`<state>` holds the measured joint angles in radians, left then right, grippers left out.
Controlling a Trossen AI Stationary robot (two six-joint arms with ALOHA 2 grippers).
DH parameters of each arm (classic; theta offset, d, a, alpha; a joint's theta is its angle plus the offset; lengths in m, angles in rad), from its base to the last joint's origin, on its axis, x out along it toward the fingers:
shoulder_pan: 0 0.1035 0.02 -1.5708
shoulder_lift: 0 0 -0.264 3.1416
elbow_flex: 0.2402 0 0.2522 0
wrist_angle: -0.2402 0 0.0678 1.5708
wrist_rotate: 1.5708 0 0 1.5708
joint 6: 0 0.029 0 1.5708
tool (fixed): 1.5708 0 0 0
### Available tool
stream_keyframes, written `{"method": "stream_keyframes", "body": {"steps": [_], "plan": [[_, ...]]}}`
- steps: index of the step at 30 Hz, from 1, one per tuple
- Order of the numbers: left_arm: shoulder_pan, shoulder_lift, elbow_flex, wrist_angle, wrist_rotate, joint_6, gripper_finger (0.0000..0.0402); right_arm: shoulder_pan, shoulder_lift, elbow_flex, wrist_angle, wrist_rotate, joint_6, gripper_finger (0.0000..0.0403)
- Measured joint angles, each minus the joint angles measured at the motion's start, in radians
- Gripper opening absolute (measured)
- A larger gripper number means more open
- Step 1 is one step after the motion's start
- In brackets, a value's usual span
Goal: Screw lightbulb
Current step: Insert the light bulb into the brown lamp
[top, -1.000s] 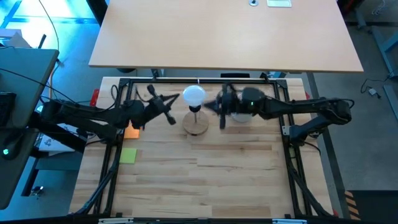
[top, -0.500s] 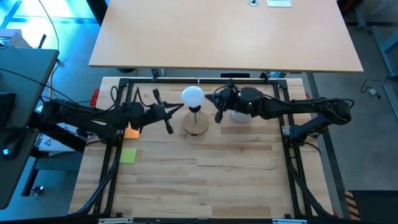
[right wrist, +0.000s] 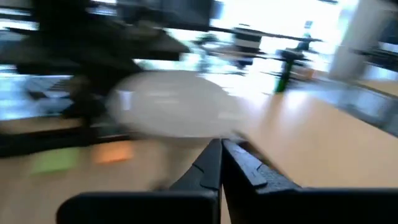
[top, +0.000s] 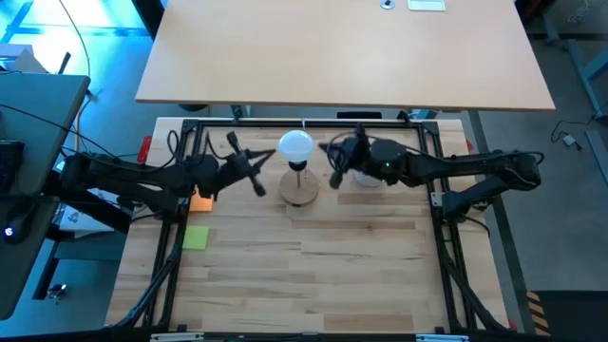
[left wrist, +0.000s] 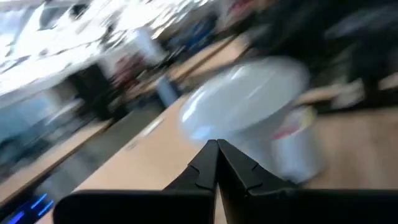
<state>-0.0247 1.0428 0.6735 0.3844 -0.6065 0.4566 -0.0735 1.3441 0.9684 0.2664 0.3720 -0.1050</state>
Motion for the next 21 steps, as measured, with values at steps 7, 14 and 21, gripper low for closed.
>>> {"method": "stream_keyframes", "body": {"steps": [7, 14, 21], "plan": [[-0.016, 0.017, 0.0, 0.065, 0.098, 0.002, 0.0, -0.069, 0.033, 0.001, 0.091, -0.274, 0.045, 0.0], [0.078, 0.032, -0.003, 0.018, -0.094, -0.077, 0.0, -0.023, 0.052, 0.001, 0.057, -0.519, 0.015, 0.0], [0.009, -0.019, 0.0, 0.011, -0.093, -0.04, 0.0, 0.011, 0.0, 0.001, -0.005, -0.135, 0.0, 0.0]]}}
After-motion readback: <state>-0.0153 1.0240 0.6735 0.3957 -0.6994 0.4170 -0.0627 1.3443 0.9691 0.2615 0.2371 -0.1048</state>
